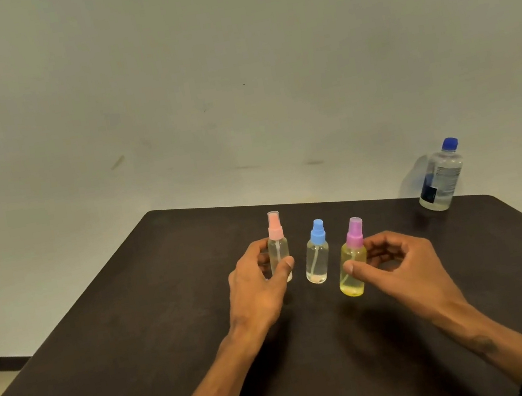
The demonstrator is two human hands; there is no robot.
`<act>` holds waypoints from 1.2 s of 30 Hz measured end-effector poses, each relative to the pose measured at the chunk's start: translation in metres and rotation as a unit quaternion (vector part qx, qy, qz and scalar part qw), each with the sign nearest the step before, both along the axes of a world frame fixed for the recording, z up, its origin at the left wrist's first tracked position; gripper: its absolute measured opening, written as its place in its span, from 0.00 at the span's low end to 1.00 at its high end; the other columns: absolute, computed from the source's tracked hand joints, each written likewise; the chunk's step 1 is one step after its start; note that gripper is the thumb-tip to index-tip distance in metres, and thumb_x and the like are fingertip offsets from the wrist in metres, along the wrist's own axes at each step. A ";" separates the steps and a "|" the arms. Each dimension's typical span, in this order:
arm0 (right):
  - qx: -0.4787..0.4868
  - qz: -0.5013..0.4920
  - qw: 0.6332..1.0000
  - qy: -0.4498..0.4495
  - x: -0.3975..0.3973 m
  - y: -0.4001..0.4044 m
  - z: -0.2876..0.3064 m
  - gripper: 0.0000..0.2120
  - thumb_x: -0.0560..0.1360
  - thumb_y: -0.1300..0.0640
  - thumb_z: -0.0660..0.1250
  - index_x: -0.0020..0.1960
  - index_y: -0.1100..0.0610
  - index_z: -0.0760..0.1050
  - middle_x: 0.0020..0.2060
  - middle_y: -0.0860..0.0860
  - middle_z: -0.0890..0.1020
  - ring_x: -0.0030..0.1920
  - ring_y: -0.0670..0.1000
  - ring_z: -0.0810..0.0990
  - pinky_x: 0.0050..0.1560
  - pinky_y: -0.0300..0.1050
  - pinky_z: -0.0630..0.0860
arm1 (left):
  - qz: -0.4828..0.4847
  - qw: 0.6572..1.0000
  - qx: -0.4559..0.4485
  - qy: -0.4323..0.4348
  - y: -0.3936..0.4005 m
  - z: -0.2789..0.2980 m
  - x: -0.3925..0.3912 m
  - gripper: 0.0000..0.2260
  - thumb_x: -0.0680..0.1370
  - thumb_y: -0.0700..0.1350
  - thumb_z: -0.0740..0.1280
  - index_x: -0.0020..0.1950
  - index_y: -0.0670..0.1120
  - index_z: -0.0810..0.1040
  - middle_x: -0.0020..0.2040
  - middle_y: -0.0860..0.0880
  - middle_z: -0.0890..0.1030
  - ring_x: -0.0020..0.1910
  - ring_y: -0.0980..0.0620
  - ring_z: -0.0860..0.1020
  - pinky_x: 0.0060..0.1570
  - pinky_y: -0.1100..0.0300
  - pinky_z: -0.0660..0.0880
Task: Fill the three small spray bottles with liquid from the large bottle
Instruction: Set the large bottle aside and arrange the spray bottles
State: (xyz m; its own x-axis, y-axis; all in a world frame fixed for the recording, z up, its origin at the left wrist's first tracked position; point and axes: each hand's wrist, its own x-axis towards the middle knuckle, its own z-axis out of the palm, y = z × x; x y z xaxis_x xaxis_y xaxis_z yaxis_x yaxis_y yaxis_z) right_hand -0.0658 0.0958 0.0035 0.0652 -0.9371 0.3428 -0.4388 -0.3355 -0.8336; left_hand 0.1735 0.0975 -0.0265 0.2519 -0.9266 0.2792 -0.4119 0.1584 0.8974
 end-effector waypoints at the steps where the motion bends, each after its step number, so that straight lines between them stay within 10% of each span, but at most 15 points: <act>1: -0.002 0.007 1.000 -0.007 0.005 0.009 0.004 0.15 0.67 0.50 0.84 0.52 0.49 0.85 0.43 0.46 0.88 0.44 0.46 0.85 0.44 0.41 0.82 | -0.004 1.000 0.000 0.000 0.004 0.003 0.006 0.18 0.80 0.51 0.73 0.70 0.56 0.76 0.55 0.61 0.80 0.54 0.60 0.80 0.44 0.74 0.70; 16: 0.012 -0.076 0.981 -0.176 0.197 -0.004 -0.028 0.14 0.72 0.50 0.82 0.53 0.46 0.81 0.42 0.46 0.87 0.36 0.48 0.87 0.42 0.55 0.87 | 0.074 0.997 0.000 0.029 -0.008 0.014 0.106 0.21 0.79 0.48 0.76 0.71 0.48 0.79 0.58 0.53 0.84 0.56 0.58 0.81 0.59 0.63 0.76; 24: -0.036 -0.158 0.972 -0.168 0.235 -0.097 -0.033 0.14 0.77 0.56 0.77 0.60 0.53 0.80 0.53 0.48 0.82 0.54 0.50 0.82 0.61 0.53 0.80 | 0.074 0.996 -0.016 0.044 -0.102 0.009 0.099 0.18 0.78 0.46 0.77 0.67 0.45 0.81 0.58 0.50 0.86 0.56 0.55 0.83 0.65 0.58 0.78; 36: 0.027 -0.189 0.970 -0.149 0.243 -0.202 -0.020 0.12 0.79 0.61 0.73 0.62 0.59 0.79 0.57 0.55 0.83 0.58 0.56 0.81 0.60 0.50 0.79 | 0.071 0.997 -0.007 0.037 -0.198 -0.007 0.095 0.18 0.78 0.43 0.77 0.66 0.43 0.82 0.59 0.44 0.86 0.58 0.47 0.84 0.65 0.55 0.78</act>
